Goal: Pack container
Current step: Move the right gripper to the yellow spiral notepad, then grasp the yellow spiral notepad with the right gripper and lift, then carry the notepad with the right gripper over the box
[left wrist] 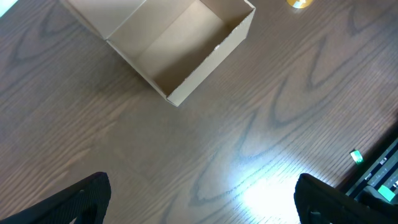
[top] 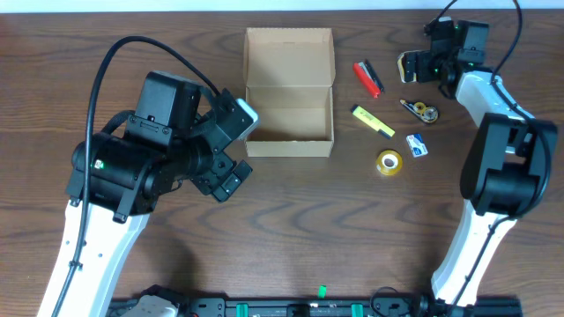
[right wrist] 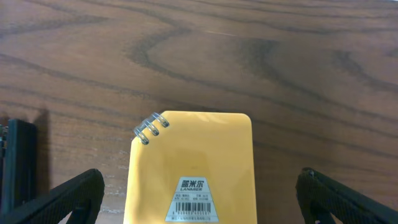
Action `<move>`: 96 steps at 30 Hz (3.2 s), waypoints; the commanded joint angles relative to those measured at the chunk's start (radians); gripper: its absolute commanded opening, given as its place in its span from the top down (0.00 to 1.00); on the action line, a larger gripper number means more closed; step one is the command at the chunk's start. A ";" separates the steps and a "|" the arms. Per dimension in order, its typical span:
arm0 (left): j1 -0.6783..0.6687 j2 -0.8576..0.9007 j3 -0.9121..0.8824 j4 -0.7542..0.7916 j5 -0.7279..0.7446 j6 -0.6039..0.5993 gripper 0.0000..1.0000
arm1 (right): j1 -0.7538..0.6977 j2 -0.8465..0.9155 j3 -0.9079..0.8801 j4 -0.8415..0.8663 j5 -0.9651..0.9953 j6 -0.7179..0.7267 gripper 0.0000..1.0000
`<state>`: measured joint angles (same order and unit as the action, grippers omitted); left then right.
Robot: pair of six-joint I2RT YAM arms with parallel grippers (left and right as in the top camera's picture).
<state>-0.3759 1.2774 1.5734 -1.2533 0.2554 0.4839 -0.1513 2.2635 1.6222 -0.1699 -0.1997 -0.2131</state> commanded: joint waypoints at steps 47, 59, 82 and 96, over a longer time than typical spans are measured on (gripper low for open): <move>0.000 -0.002 0.030 -0.003 -0.003 0.010 0.05 | 0.022 0.112 0.020 0.016 0.016 0.064 0.20; 0.000 -0.002 0.030 -0.003 -0.003 0.010 0.05 | 0.022 0.109 0.020 0.017 0.016 0.126 0.35; 0.000 -0.002 0.030 -0.003 -0.003 0.010 0.05 | 0.042 -0.178 0.083 -0.174 -0.021 0.167 0.40; 0.000 -0.002 0.030 -0.003 -0.003 0.010 0.05 | 0.237 -0.287 0.083 -0.242 -0.141 0.152 0.39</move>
<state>-0.3759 1.2774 1.5734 -1.2533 0.2554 0.4839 0.0593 2.0014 1.6863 -0.4107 -0.2768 -0.0586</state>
